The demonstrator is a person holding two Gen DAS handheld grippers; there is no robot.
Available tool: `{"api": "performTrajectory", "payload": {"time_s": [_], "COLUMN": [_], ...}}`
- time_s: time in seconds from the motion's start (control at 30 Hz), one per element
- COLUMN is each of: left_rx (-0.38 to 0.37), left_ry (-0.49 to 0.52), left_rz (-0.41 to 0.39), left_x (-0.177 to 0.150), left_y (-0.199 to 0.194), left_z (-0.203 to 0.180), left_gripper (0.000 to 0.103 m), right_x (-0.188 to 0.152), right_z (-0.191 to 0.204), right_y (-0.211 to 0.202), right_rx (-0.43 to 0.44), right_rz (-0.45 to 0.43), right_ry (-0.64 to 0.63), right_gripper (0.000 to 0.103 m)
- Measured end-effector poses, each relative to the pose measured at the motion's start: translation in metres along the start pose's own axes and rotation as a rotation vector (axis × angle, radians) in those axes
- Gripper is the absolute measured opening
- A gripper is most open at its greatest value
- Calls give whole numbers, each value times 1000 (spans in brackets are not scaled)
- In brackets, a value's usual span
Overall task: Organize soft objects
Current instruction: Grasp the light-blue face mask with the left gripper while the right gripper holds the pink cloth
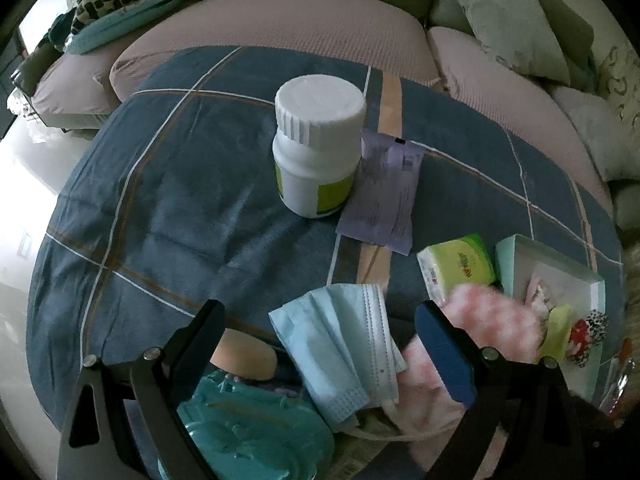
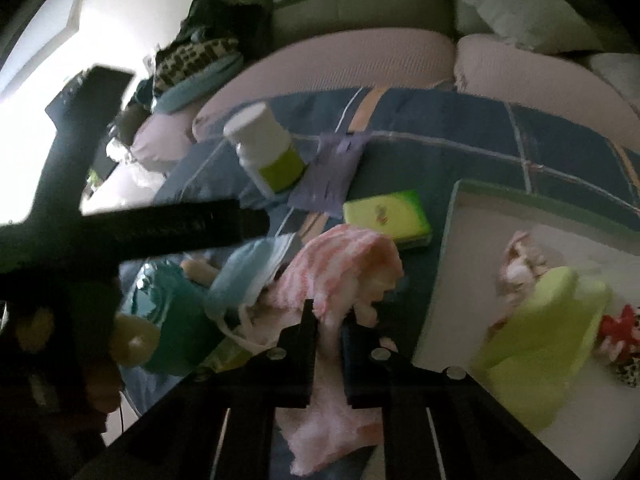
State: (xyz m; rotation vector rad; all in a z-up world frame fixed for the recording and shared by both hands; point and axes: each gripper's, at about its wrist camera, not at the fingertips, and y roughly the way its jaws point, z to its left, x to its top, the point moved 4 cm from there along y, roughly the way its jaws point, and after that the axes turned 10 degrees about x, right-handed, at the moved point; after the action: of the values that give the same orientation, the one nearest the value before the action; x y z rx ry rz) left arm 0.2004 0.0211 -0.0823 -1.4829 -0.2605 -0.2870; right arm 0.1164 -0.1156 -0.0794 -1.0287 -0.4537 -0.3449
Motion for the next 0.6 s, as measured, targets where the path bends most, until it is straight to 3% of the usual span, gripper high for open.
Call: {"api": "performTrajectory", "payload": {"time_s": [0.2, 0.6], "left_rx": [13, 132], "left_ry": [21, 123], "left_rz": [29, 128], "left_x": [-2, 0], "left_y": [10, 39], "left_z": [-5, -23], "left_gripper": [95, 95], "right_x": [6, 12], "right_z": [-13, -44], "right_y": [-20, -54], "right_rx": [-23, -48], "right_rz": [-55, -139], "right_ry": [42, 141], "right_gripper": [11, 11]}}
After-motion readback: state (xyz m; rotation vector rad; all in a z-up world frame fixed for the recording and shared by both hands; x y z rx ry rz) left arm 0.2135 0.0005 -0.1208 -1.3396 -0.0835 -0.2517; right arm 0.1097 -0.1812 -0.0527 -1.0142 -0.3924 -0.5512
